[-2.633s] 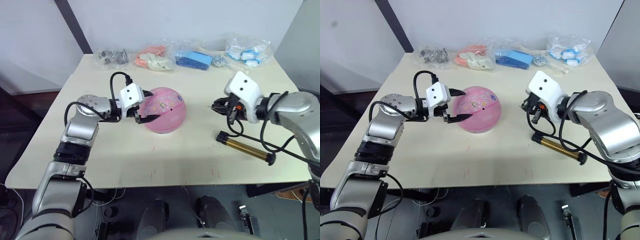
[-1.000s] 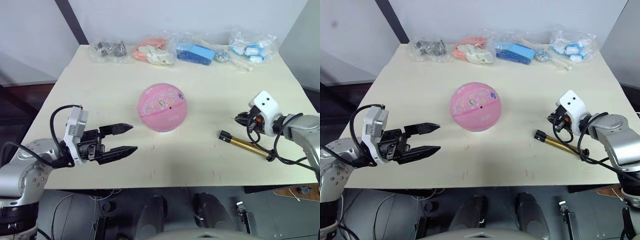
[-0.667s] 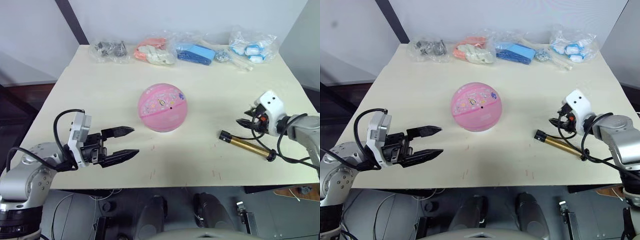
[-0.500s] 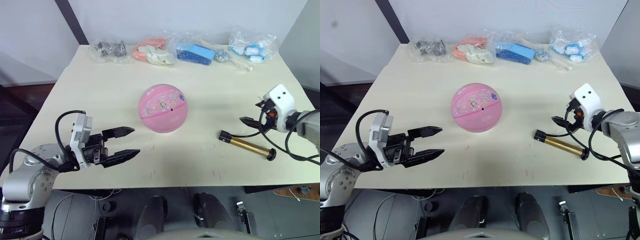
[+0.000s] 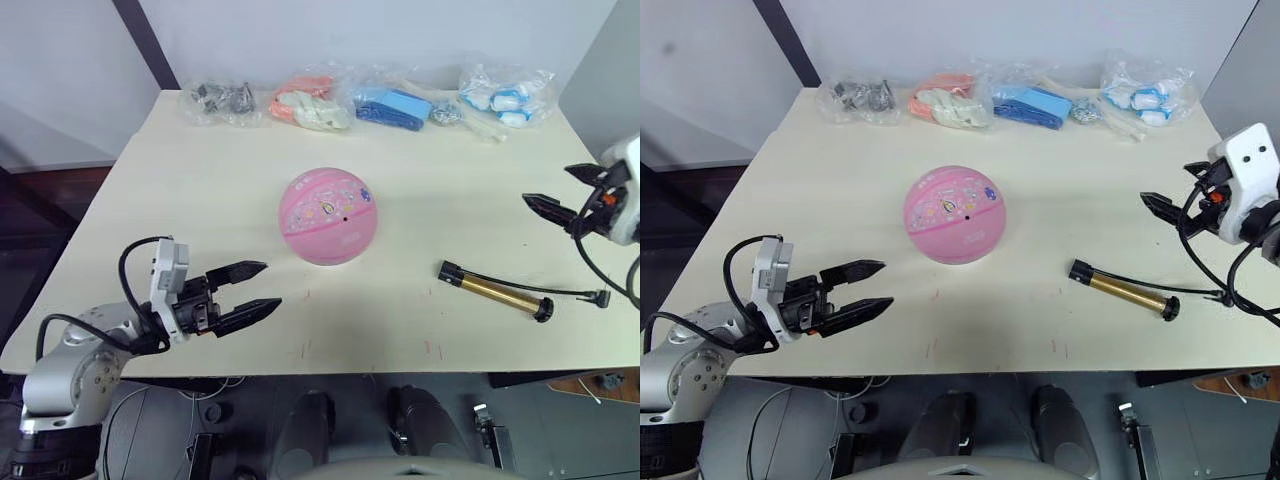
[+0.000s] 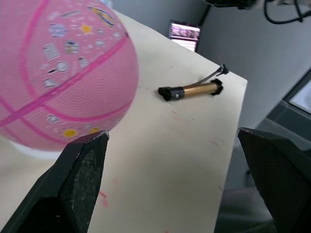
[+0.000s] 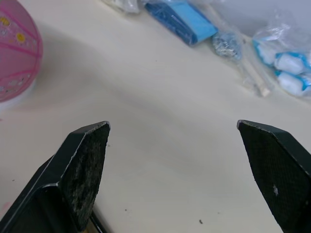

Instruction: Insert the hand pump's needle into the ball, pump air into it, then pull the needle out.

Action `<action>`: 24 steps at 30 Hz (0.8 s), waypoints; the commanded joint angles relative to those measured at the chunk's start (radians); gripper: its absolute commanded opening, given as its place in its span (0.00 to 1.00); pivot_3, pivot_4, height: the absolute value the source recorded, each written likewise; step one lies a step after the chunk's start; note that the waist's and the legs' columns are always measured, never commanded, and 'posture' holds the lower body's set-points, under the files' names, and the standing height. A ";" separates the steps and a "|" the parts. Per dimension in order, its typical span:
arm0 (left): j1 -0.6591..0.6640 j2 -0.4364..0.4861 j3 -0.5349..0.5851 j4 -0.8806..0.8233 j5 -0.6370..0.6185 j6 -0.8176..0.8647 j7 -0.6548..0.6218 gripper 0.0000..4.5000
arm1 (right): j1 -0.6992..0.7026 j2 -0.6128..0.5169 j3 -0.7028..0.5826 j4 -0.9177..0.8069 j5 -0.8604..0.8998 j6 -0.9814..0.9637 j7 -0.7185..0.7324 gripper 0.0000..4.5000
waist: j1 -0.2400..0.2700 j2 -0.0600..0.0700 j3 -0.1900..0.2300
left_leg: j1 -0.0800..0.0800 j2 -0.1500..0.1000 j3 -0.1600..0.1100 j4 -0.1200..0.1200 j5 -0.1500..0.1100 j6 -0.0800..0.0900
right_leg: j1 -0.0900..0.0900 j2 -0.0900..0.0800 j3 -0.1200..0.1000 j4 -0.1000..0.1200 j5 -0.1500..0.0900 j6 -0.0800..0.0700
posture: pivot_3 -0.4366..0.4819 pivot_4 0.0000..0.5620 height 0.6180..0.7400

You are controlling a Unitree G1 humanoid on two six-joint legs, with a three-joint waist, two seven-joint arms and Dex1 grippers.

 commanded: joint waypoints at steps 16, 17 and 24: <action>0.132 -0.132 0.045 -0.042 0.061 -0.126 0.172 1.00 | 0.496 0.310 0.038 -0.213 0.097 -0.401 0.115 0.98 | 0.016 -0.001 -0.001 | 0.003 0.001 0.000 0.002 0.000 0.000 | 0.004 -0.001 0.000 0.001 0.000 0.000 | 0.48 0.27 1.00; 0.141 -0.130 0.047 -0.036 0.067 -0.131 0.172 1.00 | 0.543 0.314 0.042 -0.202 0.079 -0.434 0.128 0.98 | 0.016 -0.001 -0.001 | 0.003 0.001 0.000 0.002 0.000 0.000 | 0.004 -0.001 0.000 0.001 0.000 0.001 | 0.48 0.27 1.00; 0.195 -0.125 0.045 0.049 0.128 -0.191 0.152 1.00 | 0.786 0.351 -0.013 -0.114 0.034 -0.599 0.166 0.98 | 0.014 -0.001 -0.002 | 0.015 0.004 0.007 0.002 0.000 0.000 | 0.011 0.000 0.006 0.003 -0.005 0.000 | 0.48 0.27 1.00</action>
